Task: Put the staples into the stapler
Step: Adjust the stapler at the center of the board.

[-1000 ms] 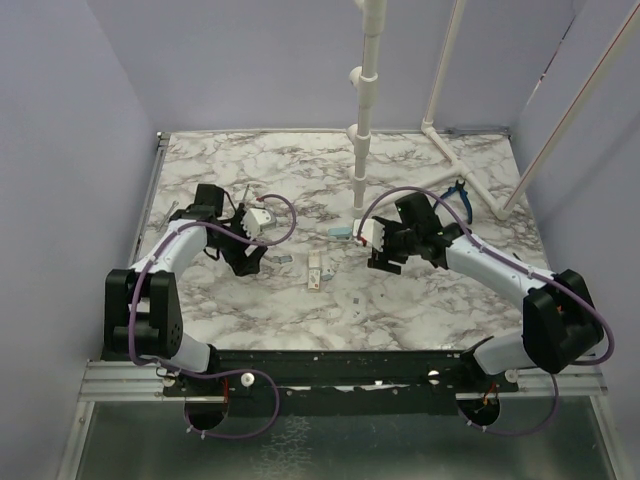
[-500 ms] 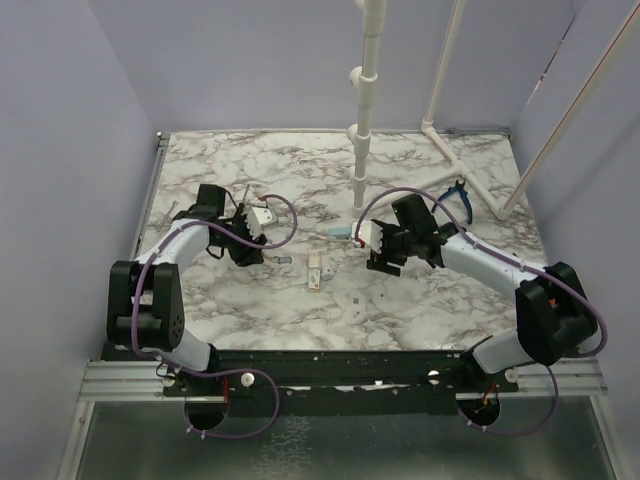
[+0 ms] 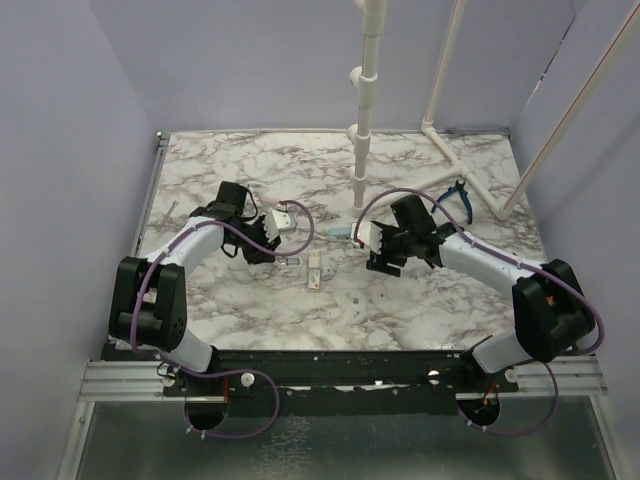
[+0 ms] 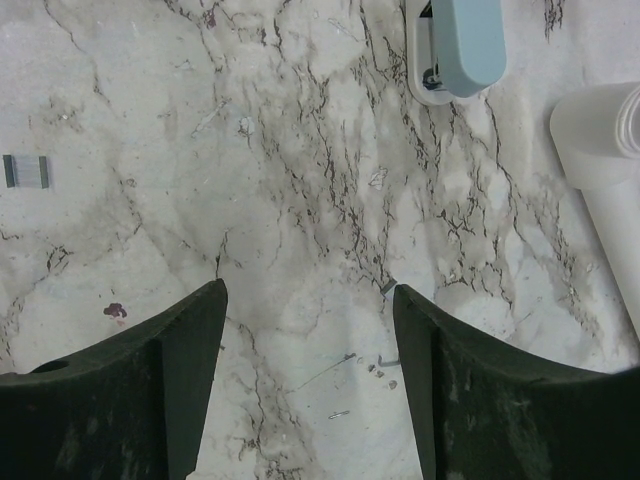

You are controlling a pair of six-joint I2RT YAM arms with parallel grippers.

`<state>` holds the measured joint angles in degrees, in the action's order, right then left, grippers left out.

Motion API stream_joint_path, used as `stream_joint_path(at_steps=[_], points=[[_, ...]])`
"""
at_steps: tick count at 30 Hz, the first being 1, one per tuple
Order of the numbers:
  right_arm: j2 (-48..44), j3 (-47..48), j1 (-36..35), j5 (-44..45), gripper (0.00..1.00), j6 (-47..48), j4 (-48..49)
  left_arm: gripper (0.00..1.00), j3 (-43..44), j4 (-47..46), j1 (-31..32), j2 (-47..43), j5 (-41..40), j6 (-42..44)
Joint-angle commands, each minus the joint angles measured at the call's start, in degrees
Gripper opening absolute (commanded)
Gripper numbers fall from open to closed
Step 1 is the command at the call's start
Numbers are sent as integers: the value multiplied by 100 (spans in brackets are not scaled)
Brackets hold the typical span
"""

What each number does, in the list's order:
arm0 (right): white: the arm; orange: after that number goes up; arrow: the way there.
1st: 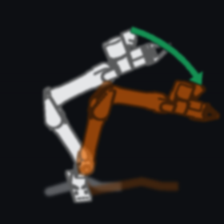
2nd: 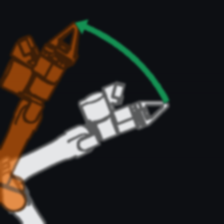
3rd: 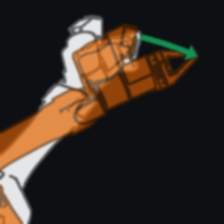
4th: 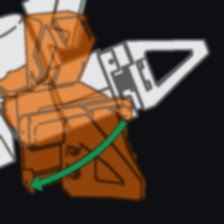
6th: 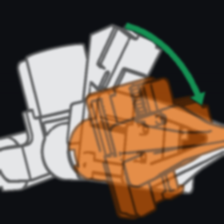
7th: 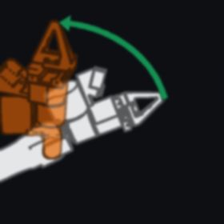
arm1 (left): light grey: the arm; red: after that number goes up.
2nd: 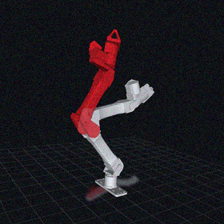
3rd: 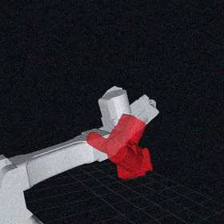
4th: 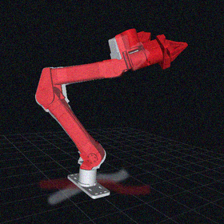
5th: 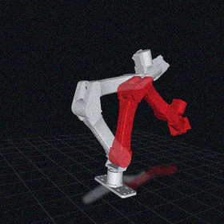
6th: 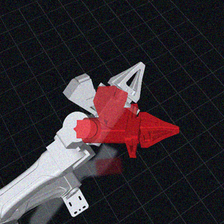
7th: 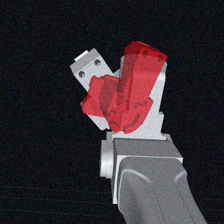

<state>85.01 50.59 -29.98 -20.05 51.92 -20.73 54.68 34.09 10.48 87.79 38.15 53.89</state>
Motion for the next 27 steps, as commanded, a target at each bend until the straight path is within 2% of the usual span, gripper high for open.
stream_joint_path(at_steps=[1, 4, 14, 20, 27], points=[[77, -69, 18, 148, 71, -29, -81, 9, 322, 243, 369, 160, -529, 22], [76, -98, 18, 210, 71, -16, -90, 0, 527, 368, 651, 284, -968, -73], [86, -148, 18, 347, 70, -33, -65, 0, 1482, 1275, 1629, 1125, -2522, -369], [87, -153, 20, 423, 70, -7, -145, 0, 1848, 1463, 2078, 1640, -2943, -672], [53, -202, 27, 494, 70, 11, -193, 1, 2099, 1500, 2297, 1899, -3009, -843]])
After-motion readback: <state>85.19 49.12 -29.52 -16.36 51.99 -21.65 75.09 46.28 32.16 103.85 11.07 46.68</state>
